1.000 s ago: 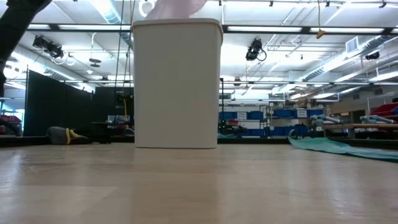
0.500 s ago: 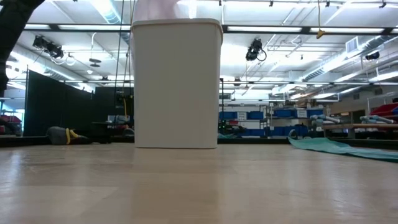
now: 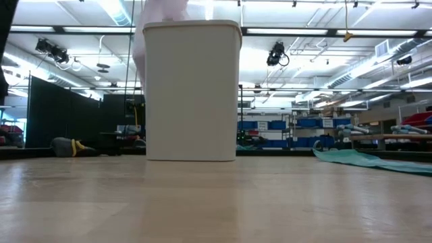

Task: Place trash/remove bag and relplace
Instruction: Remove the trash bag from the white trash bin

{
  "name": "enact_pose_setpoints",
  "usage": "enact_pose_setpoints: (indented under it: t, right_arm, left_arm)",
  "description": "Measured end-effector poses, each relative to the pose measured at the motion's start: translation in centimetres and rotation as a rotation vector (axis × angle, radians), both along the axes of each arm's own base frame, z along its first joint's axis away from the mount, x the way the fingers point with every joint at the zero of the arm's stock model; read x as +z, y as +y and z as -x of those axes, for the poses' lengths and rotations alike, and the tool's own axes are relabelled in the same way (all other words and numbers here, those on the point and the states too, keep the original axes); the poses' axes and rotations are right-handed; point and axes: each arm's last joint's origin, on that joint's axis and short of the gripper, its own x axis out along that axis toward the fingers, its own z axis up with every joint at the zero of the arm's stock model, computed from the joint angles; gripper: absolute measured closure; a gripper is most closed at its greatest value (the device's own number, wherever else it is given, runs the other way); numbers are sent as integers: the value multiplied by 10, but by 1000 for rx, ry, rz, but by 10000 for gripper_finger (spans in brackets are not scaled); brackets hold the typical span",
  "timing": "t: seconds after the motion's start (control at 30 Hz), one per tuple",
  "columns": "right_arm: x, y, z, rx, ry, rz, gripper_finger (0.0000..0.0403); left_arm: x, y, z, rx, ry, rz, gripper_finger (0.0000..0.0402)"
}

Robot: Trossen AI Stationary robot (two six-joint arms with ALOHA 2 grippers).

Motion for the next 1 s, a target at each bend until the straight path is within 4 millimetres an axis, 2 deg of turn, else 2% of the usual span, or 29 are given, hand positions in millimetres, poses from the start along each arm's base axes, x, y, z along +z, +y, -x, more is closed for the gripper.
enact_pose_setpoints:
  t: [0.1,0.2,0.37,0.53,0.8,1.0]
  right_arm:
    - [-7,0,-4,-1,50,-17,266]
    - [-13,-1,-8,-2,94,-29,266]
    - [-23,-1,-12,-1,126,-46,266]
    - [-30,-1,-15,-3,141,-58,266]
    - [-39,-1,-19,1,141,-118,266]
    - [-39,0,-19,4,132,-137,266]
  left_arm:
    - [16,-21,20,134,-114,-115,400]
    - [24,-36,31,192,-160,-151,401]
    - [28,-47,36,213,-178,-154,401]
    - [33,-74,39,131,-94,-195,401]
    - [11,-87,36,-16,176,55,401]
    - [-19,-97,38,-1,379,216,401]
